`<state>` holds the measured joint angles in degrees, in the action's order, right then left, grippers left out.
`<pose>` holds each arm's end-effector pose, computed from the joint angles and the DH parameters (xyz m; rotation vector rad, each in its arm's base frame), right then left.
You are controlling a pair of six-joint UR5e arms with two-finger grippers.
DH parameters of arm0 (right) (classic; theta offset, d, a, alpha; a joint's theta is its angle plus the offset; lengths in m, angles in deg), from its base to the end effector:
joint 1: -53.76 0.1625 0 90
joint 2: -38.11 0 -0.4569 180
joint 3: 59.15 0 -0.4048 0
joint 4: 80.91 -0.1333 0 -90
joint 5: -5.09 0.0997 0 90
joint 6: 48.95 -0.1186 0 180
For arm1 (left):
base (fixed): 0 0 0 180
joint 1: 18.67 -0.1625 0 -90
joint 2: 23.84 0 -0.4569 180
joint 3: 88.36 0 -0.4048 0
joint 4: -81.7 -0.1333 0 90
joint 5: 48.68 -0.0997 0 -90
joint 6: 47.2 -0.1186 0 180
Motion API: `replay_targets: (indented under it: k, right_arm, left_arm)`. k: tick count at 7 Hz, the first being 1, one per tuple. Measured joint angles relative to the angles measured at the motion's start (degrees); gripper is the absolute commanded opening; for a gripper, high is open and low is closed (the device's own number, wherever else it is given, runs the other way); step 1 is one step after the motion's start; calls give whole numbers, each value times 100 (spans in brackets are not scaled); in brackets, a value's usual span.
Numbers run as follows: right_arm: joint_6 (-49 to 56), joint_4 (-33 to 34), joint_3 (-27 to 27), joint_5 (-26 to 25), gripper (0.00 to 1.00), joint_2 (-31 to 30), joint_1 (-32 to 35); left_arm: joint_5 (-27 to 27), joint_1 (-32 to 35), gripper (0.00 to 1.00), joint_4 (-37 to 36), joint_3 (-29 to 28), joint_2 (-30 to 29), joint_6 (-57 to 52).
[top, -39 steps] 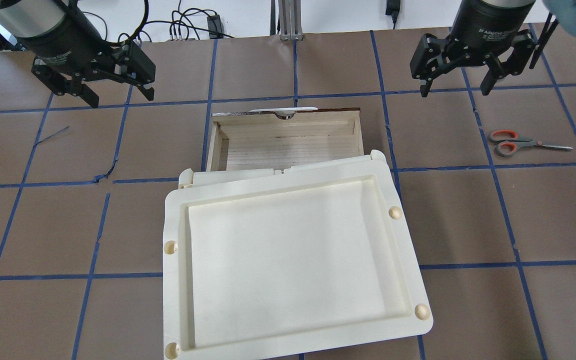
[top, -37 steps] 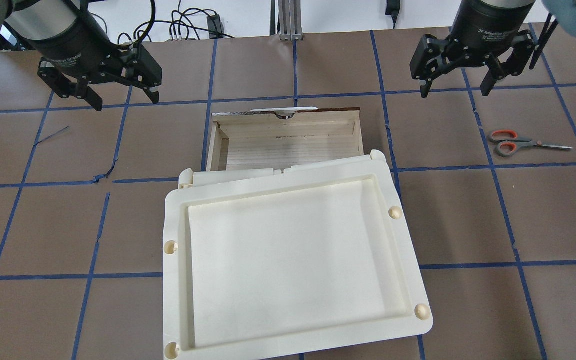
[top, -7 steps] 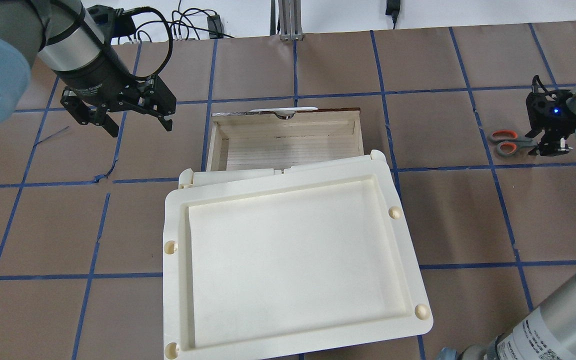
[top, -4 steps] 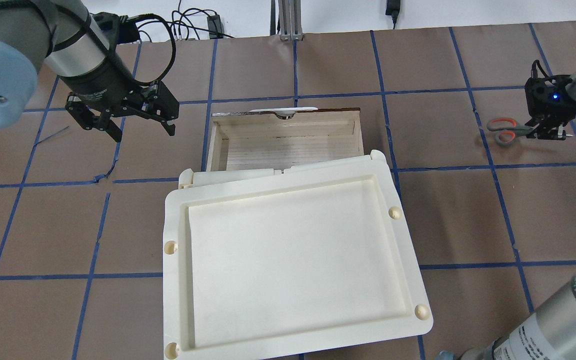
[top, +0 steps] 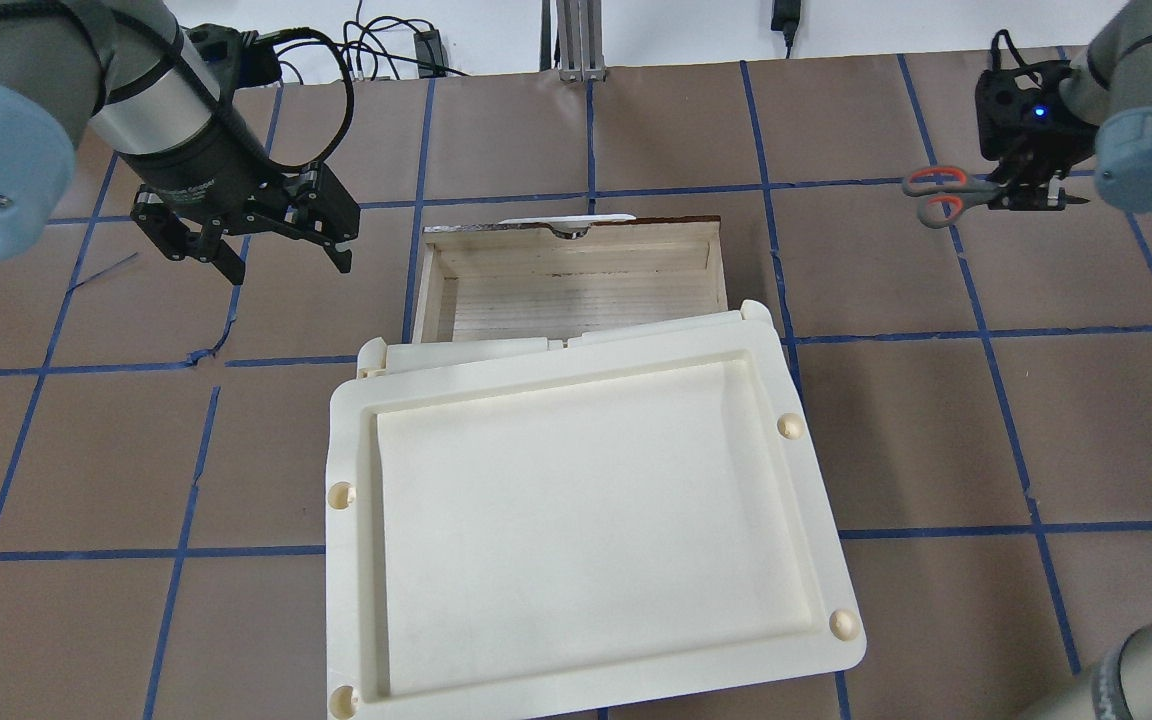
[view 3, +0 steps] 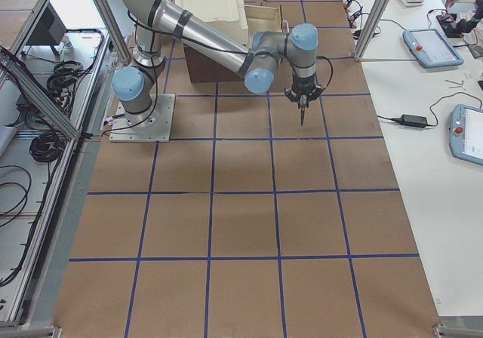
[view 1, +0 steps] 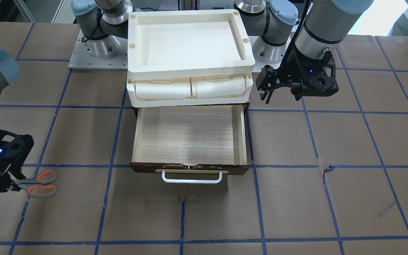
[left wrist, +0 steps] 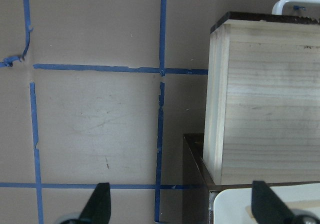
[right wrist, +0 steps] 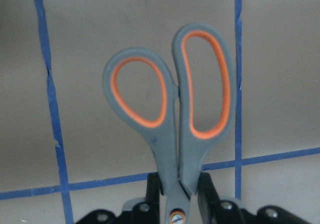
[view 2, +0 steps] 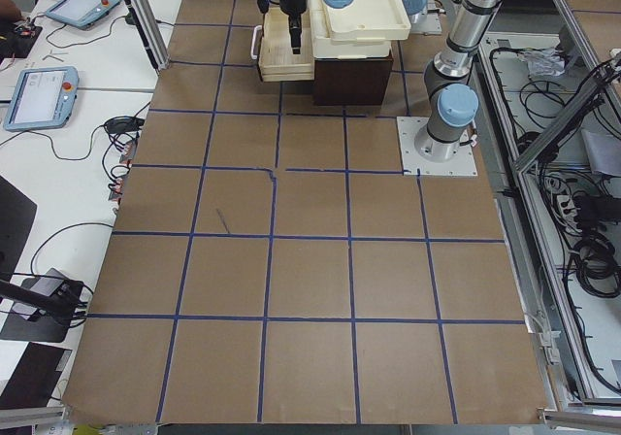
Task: Put scissors in drawer and close it
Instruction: 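Lift the scissors with the right gripper and carry them over the open drawer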
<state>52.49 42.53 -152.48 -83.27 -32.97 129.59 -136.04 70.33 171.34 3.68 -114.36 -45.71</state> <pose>-0.0250 -0.6575 0.3445 2.0632 -2.1578 0.1920 -0.1300 -0.5060 0.4791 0.0686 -3.0944 -0.0597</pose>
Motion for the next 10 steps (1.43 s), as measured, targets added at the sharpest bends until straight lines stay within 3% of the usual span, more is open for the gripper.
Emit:
replay_targets:
  k: [5, 7, 10]
  right_arm:
    - [-2159, -1498, 826, -71, 11, -300, 2393]
    - [-2987, -1574, 861, -100, 11, -161, 3164]
    - [-3517, -1535, 903, -51, 10, 127, 3557]
  left_arm:
    - [-11, 45, 100, -1, -20, 9, -18]
    - [-15, 210, 100, 9, 9, 7, -13]
    - [-23, 350, 100, -2, 51, 8, 63]
